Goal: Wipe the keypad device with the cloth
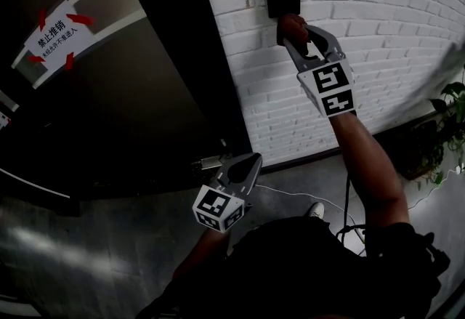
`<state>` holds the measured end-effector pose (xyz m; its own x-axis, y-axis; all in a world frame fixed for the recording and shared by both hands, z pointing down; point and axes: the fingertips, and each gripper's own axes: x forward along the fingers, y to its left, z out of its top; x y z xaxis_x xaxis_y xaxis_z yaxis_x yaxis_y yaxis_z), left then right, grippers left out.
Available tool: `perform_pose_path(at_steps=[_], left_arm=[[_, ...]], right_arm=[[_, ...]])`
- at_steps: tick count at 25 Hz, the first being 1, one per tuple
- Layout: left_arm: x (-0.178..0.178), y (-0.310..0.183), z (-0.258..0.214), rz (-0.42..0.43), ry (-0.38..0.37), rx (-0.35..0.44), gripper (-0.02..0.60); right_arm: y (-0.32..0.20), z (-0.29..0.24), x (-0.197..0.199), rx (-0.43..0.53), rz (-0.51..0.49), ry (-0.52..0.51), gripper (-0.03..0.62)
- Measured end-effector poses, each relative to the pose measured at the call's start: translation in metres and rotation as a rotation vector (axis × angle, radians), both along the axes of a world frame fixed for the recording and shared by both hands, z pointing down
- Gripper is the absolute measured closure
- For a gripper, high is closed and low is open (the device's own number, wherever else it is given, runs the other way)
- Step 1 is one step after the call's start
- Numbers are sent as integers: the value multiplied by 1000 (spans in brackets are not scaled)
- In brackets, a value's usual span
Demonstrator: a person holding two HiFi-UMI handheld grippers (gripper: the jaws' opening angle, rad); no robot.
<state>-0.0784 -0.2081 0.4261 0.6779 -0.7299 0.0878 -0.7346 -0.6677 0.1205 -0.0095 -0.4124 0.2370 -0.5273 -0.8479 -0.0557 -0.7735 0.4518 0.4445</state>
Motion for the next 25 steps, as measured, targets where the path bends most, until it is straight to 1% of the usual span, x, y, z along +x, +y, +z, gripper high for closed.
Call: perform_pose_path(at_steps=[5,8,12,17,25], left_arm=[[-1,1,0,-2,1,-2,566],[-3,0,1,-5,1,-3,566],[-4,-1,1,-6,2,-5,566],[-6,-3,1,-5,3,-5,566],[-3,-5,2,1,2,-3,566]], right_arm=[[-5,18,0,-66,-6,-10,448],[-4,20,-1,-69,-11,-18,448],[3,12,-1,-51,-21,-40,448],[20,-19,0,19,-35,-75,448],[26,-110,-3,201,-25,-88,448]])
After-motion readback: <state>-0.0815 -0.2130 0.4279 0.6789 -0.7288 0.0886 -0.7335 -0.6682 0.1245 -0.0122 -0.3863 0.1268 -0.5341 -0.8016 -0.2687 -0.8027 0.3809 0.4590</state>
